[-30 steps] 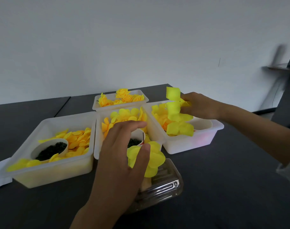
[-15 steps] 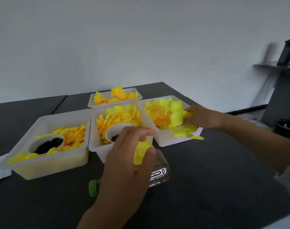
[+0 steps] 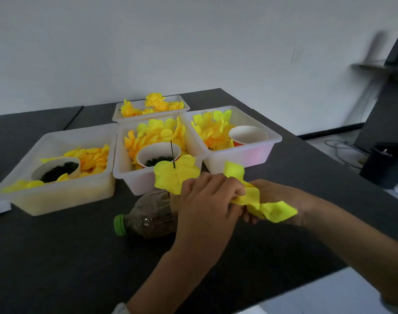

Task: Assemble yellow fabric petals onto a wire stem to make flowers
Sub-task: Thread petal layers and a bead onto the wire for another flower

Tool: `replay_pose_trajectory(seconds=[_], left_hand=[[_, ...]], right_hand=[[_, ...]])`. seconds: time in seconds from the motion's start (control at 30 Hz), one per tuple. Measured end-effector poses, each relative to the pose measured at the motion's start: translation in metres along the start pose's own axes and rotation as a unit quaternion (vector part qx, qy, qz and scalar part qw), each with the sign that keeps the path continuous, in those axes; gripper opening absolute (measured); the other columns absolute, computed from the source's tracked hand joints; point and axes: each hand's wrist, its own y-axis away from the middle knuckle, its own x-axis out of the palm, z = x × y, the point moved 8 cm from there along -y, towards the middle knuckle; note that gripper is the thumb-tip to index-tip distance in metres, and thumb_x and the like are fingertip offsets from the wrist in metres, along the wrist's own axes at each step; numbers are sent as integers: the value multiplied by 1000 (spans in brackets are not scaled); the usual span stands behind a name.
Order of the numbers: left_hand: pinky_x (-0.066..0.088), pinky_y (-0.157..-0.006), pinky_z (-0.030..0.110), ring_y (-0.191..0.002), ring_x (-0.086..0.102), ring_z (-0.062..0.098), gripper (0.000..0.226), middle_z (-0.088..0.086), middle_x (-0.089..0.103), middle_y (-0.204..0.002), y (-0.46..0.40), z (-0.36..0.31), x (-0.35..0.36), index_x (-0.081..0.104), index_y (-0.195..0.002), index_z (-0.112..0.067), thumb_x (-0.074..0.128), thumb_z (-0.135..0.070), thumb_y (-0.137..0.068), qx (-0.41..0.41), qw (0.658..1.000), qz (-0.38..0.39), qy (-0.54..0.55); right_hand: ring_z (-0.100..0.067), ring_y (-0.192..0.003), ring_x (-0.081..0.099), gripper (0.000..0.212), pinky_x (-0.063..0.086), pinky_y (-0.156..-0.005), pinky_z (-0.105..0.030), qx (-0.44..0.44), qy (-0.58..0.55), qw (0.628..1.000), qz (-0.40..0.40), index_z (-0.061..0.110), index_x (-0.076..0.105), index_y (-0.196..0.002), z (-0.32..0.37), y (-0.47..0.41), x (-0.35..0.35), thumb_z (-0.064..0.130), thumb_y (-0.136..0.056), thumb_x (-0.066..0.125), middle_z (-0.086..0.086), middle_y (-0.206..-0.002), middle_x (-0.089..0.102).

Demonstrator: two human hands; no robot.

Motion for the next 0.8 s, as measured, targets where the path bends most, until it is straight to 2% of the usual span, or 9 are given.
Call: replay_pose_trajectory(seconds=[0.13,0.2,0.27,0.37,0.47,0.53,0.6,0.7,0.8], left_hand=[[45,-70,20,-82,59,6,24,-14,59,-82,-2,17,-9,56,-98,-30,70,-19,-82,-101,974,-10,203],[49,-67,20,-79,63,8,32,-10,64,-83,-1,28,-10,55,-105,-32,72,-18,-83,-168,944,-10,285],[51,-66,21,-74,65,7,37,-4,68,-82,0,38,-12,55,-110,-31,73,-13,-84,-218,905,-8,365],[57,-75,28,-86,70,16,40,5,72,-90,-2,48,-19,55,-114,-28,73,-8,-84,-265,861,-5,435],[59,-81,36,-92,71,17,44,4,72,-99,-5,55,-32,54,-119,-25,74,-11,-83,-284,850,-10,445],[60,-81,38,-94,71,16,45,2,71,-102,-6,58,-40,55,-120,-26,73,-12,-82,-293,843,-14,452],[60,-81,39,-93,71,16,45,4,71,-102,-8,58,-46,55,-121,-25,72,-11,-83,-291,842,-13,453],[61,-78,36,-91,72,16,45,2,72,-102,-8,60,-49,54,-123,-23,71,-8,-83,-299,825,-4,480],[61,-74,32,-89,73,18,43,4,73,-101,-5,59,-51,56,-120,-22,69,-5,-83,-307,795,5,524]], right_hand=[[-14,-52,56,24,41,-47,-22,64,-106,991,-55,7,59,-81,-21,-9,-12,21,-98,49,-8,-69,62],[-14,-52,56,25,41,-47,-23,80,32,990,-109,8,60,-78,-31,-15,-27,23,-96,53,-8,-70,61],[-23,-78,67,18,55,-68,-31,75,193,969,-137,5,63,-98,-34,-20,-41,21,-91,61,-14,-92,67],[-30,-115,56,65,47,-98,-42,98,300,943,-104,14,41,-137,-37,-22,-46,25,-82,74,-13,-128,54],[-23,-108,56,86,48,-90,-34,78,387,908,-139,31,17,-147,-16,-17,-54,32,-82,74,-9,-133,38],[-15,-88,61,59,48,-74,-25,-18,325,920,-217,36,32,-138,21,-8,-60,34,-89,65,-6,-121,51],[-13,-77,68,22,47,-62,-18,-109,143,953,-244,36,56,-115,56,5,-62,42,-94,53,-1,-104,67],[-19,-69,69,46,48,-49,-23,-139,-69,976,-154,33,74,-87,95,8,-35,61,-84,37,-2,-87,74],[-30,-70,64,47,48,-52,-24,-158,-58,981,-96,33,74,-86,113,19,-2,69,-72,48,-7,-79,70]])
